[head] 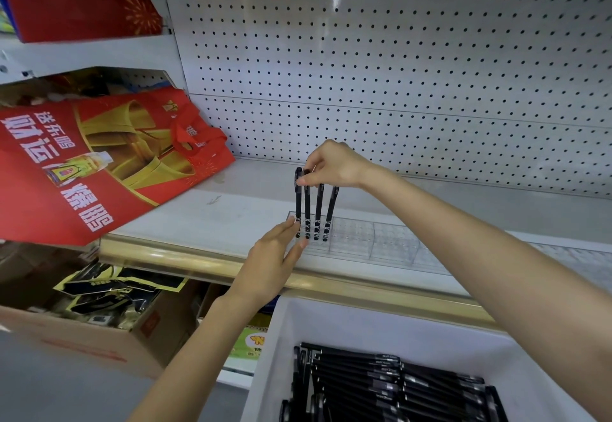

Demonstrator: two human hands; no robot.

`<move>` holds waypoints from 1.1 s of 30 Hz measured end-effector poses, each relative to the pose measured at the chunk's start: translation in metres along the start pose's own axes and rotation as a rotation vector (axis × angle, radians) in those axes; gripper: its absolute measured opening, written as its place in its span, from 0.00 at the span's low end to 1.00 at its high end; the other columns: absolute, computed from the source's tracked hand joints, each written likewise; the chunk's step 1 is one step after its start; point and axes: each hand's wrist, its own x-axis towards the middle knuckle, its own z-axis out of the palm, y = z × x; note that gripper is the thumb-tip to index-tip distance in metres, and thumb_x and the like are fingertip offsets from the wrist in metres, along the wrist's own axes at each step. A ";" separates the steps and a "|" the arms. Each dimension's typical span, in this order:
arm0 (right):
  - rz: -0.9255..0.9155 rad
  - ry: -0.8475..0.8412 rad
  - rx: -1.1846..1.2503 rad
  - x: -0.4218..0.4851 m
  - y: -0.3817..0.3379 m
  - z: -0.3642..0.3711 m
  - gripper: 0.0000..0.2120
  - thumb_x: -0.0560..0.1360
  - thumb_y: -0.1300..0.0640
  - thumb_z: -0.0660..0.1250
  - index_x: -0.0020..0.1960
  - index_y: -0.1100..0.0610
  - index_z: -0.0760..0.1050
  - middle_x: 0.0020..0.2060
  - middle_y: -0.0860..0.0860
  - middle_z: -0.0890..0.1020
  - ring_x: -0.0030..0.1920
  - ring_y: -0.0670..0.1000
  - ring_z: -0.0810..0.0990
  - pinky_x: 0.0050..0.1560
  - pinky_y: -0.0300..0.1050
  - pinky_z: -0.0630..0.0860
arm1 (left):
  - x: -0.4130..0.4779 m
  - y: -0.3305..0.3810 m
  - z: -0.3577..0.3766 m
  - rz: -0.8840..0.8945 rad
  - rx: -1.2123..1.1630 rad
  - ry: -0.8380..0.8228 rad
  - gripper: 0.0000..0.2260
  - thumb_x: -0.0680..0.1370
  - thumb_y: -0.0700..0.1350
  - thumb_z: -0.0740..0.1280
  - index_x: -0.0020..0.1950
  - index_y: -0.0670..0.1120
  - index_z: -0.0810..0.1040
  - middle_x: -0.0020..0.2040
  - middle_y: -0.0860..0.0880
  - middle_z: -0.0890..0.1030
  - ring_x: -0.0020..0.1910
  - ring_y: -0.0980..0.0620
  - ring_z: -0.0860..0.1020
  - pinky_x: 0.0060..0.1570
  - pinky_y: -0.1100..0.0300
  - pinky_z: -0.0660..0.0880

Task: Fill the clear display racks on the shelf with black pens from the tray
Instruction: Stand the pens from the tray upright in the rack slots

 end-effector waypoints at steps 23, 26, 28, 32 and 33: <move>-0.002 0.068 -0.044 -0.019 0.002 -0.030 0.18 0.73 0.46 0.71 0.54 0.60 0.82 0.52 0.52 0.83 0.56 0.50 0.79 0.60 0.47 0.74 | -0.001 0.008 -0.011 0.072 0.185 -0.037 0.25 0.82 0.53 0.57 0.77 0.44 0.61 0.78 0.46 0.59 0.77 0.51 0.53 0.73 0.62 0.47; 0.004 0.167 -0.003 -0.047 0.009 -0.045 0.20 0.74 0.47 0.71 0.59 0.60 0.79 0.55 0.53 0.82 0.57 0.49 0.79 0.62 0.44 0.74 | -0.010 0.016 -0.014 0.072 0.138 -0.038 0.25 0.82 0.54 0.57 0.77 0.45 0.61 0.77 0.47 0.59 0.77 0.53 0.54 0.72 0.64 0.48; -0.014 0.218 -0.011 -0.073 0.016 -0.049 0.22 0.73 0.47 0.71 0.62 0.59 0.77 0.57 0.53 0.81 0.58 0.48 0.79 0.61 0.41 0.73 | -0.021 0.025 -0.015 0.087 0.114 -0.052 0.25 0.82 0.53 0.58 0.76 0.45 0.62 0.77 0.48 0.60 0.76 0.54 0.55 0.69 0.70 0.48; 0.012 0.245 0.075 -0.138 0.034 -0.039 0.20 0.73 0.51 0.72 0.61 0.58 0.78 0.58 0.51 0.81 0.59 0.48 0.79 0.63 0.44 0.73 | -0.057 0.044 -0.005 0.120 0.081 -0.140 0.25 0.82 0.54 0.57 0.77 0.47 0.61 0.77 0.49 0.60 0.76 0.55 0.55 0.72 0.68 0.51; 0.026 0.231 0.142 -0.156 0.036 -0.033 0.19 0.72 0.53 0.72 0.61 0.59 0.78 0.56 0.51 0.81 0.58 0.48 0.79 0.64 0.45 0.74 | -0.067 0.049 -0.001 0.128 0.082 -0.175 0.25 0.81 0.54 0.57 0.77 0.47 0.60 0.78 0.50 0.59 0.76 0.55 0.54 0.73 0.65 0.52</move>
